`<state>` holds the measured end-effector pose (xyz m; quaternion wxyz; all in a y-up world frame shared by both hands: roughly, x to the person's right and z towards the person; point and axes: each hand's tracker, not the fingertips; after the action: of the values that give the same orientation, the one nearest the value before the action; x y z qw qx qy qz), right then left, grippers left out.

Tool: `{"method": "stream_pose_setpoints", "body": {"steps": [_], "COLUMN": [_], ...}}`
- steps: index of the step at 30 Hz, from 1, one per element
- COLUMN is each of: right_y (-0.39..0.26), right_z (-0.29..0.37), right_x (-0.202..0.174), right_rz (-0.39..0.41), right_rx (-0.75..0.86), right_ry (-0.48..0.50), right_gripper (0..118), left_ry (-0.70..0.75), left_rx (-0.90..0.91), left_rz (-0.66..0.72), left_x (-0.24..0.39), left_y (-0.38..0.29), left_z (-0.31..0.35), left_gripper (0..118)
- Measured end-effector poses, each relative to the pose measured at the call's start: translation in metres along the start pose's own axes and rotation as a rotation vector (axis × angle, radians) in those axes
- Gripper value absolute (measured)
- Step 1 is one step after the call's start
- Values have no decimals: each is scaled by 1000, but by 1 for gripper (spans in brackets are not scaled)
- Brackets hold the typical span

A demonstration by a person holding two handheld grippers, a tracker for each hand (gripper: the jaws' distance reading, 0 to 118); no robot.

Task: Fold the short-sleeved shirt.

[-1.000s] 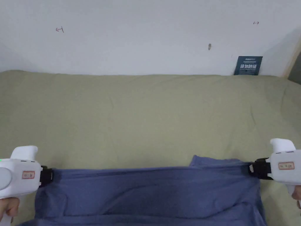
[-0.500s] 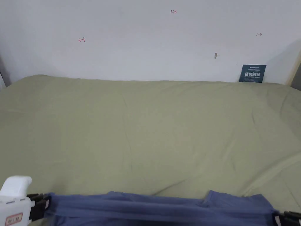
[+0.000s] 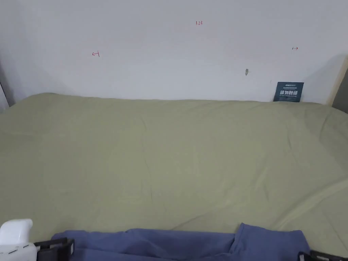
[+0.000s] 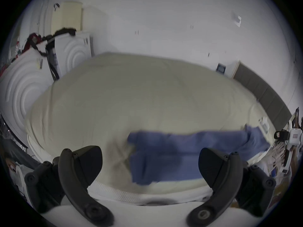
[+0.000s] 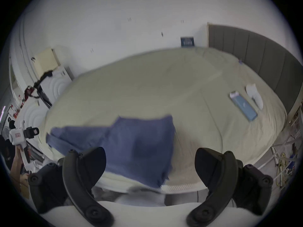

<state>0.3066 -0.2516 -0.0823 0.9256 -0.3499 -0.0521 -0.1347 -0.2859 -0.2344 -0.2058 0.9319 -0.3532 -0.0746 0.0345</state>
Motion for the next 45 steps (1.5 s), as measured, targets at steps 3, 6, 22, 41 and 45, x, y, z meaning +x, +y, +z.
{"method": "stream_pose_setpoints", "body": {"steps": [3, 6, 22, 41, 45], "right_y": [24, 50, 27, -29, -32], "right_z": [18, 46, 56, 26, 18], "right_x": [-44, -101, -183, -188, -194], "right_rz": [61, 167, 263, 261, 275], "right_rx": [138, 351, 620, 424, 380], "right_ry": [24, 38, -107, -134, -128], "right_gripper": [112, 110, 1, 1, 1], "left_ry": [-17, -63, 3, -325, -394], "left_rx": [200, 402, 514, -320, -348], "left_rz": [-2, -67, -194, 315, 323], "left_x": [44, 101, 155, -83, -94], "left_y": [27, 54, 34, 13, 4], "left_z": [34, 67, 66, -54, -76], "left_gripper": [118, 117, 0, 10, 118]}}
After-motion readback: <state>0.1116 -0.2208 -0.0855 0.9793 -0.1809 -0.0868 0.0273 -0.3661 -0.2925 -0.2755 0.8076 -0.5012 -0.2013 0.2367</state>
